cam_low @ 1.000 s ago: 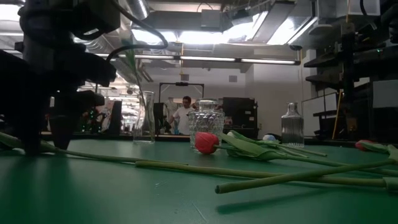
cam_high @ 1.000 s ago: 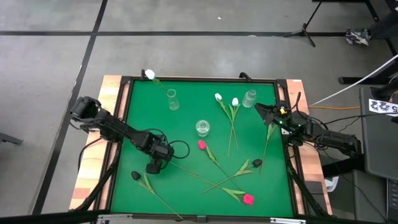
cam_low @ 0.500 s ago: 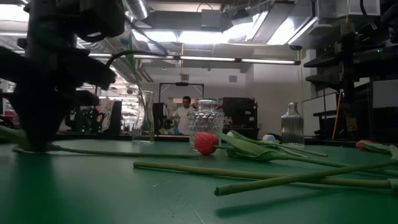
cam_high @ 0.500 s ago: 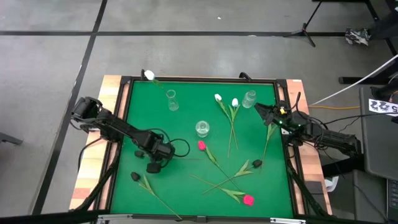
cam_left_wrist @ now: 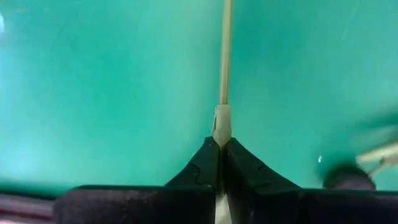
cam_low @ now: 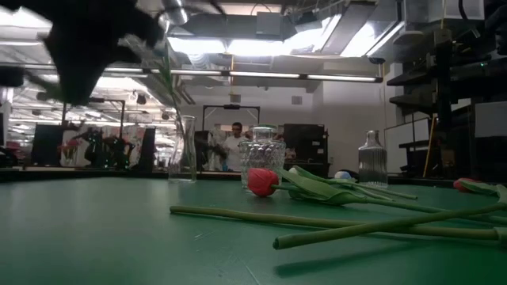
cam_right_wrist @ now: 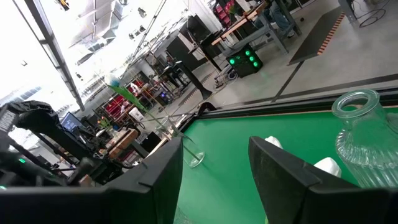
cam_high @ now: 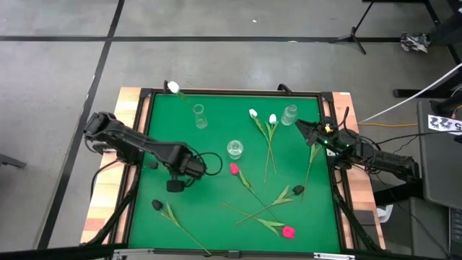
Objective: Sort flowers into vase by color
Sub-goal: Put the top left black tulip into the bottom transparent vase
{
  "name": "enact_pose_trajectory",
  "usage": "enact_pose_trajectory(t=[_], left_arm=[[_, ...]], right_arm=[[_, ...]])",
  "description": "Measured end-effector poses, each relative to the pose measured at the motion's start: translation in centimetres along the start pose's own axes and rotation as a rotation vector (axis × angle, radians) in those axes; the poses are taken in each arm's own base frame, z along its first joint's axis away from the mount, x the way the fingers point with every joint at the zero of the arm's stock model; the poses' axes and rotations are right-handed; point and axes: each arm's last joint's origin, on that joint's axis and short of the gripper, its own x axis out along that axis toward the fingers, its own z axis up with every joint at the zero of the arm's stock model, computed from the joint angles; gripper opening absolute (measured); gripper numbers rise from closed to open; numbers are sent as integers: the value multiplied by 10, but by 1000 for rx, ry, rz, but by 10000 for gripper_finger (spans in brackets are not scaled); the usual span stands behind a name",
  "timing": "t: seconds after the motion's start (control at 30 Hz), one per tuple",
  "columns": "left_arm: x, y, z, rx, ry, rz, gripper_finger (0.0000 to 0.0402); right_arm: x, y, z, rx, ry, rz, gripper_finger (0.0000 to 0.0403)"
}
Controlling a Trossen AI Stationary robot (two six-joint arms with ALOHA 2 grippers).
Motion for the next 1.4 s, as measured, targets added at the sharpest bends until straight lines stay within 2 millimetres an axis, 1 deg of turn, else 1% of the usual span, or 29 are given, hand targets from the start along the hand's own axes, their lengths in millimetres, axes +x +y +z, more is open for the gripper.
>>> enact_pose_trajectory(t=[0.1,0.2,0.33,0.43,0.53,0.67,0.77,0.83,0.9,1.0,1.07,1.23,1.4], left_arm=[[-25,9,1,12,-19,50,5],[-45,20,0,42,-38,141,6],[-59,33,3,126,-78,263,4],[-64,40,5,257,-85,376,4],[-67,44,7,432,-59,559,3],[-72,50,11,677,50,899,3],[-77,55,18,747,141,1148,7],[-80,58,24,743,172,1238,8],[-82,59,30,749,181,1269,6],[-84,59,34,826,225,1276,3],[-85,59,36,874,261,1277,3],[-85,59,38,911,281,1279,2],[-86,58,41,1006,302,1253,2]], right_arm=[[0,0,0,0,0,0,184],[0,0,0,-9,0,-1,184],[0,0,0,-24,0,-1,184],[0,0,0,-24,0,-1,184],[0,0,0,-24,0,-1,184],[0,0,0,-24,0,-1,184],[0,0,0,-24,0,-1,184],[0,0,0,-23,0,-1,184],[0,0,0,-23,0,-1,184],[0,0,0,-18,0,-1,184],[0,0,0,-17,0,-1,184],[0,0,0,-14,0,-1,184],[0,0,0,8,0,-2,184]])
